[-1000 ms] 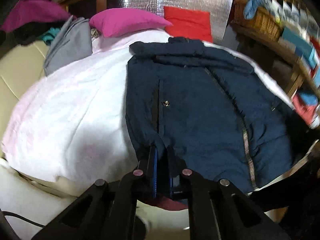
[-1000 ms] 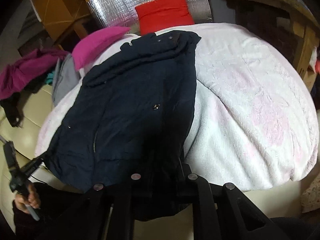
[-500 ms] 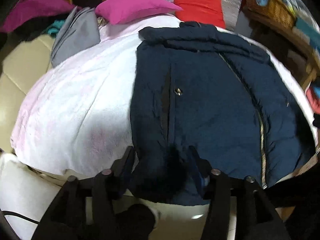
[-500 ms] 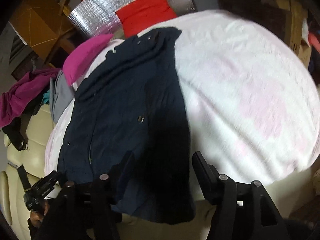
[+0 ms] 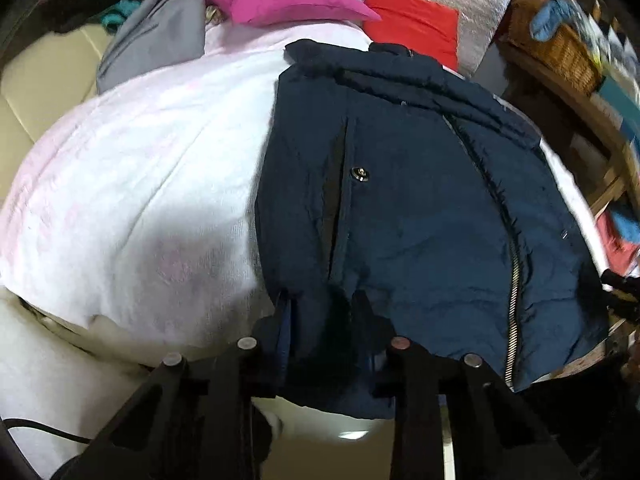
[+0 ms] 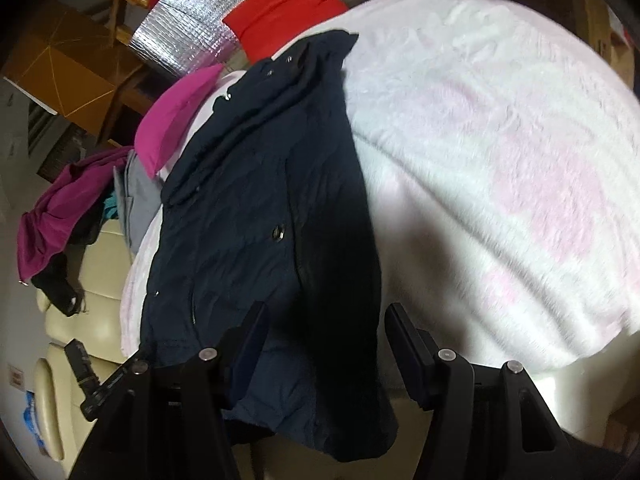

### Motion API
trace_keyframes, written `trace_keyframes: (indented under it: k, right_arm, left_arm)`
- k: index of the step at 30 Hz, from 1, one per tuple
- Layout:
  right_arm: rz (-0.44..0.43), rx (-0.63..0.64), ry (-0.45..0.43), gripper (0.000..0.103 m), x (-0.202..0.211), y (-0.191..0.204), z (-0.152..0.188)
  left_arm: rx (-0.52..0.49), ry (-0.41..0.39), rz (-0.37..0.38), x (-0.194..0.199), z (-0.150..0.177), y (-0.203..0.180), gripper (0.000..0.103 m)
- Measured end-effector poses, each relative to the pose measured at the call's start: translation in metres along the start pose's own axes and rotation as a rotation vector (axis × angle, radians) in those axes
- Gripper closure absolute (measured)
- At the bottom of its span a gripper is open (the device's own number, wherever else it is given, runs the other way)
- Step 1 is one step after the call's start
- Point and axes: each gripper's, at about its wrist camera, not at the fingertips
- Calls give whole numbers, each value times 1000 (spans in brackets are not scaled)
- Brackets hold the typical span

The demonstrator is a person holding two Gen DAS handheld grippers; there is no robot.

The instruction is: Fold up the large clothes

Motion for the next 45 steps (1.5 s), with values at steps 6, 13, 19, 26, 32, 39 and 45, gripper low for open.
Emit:
trace_keyframes:
  k: [6,13,19,26,32,39,45]
  right_arm:
    - [92,197,-6,78,-5,27,28]
    - [123,107,26,76,-13,16,26]
    - [145,106,31,72,-19,18,25]
    - [148,90,42,68,-18,13,26]
    - [144,77,41,67,-14,12,24]
    - [130,38,17,59,-5,3,21]
    - [131,5,9,58,-3,-4,18]
  left_arm:
    - [-35,-7,-64,1,0,-5,73]
    - [-52,-24,-99,5,-2,-7,69]
    - [-117,-71,-148,11,-2,-17,62]
    - [-138,-79,-167,12,-2,-19,62]
    - [-145,-73,-175,10,-1,-20,62]
    - [-144,-69,-181,9,-1,-20,61]
    - [-151,-65,-187,8,-1,-20,58]
Point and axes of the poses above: each gripper's, at about its wrist camera, not at the fingertips, and x roughly against the way its jaws point, y to its left, z to its underside, and after that the axes turned 6 degrees about z, right-handed
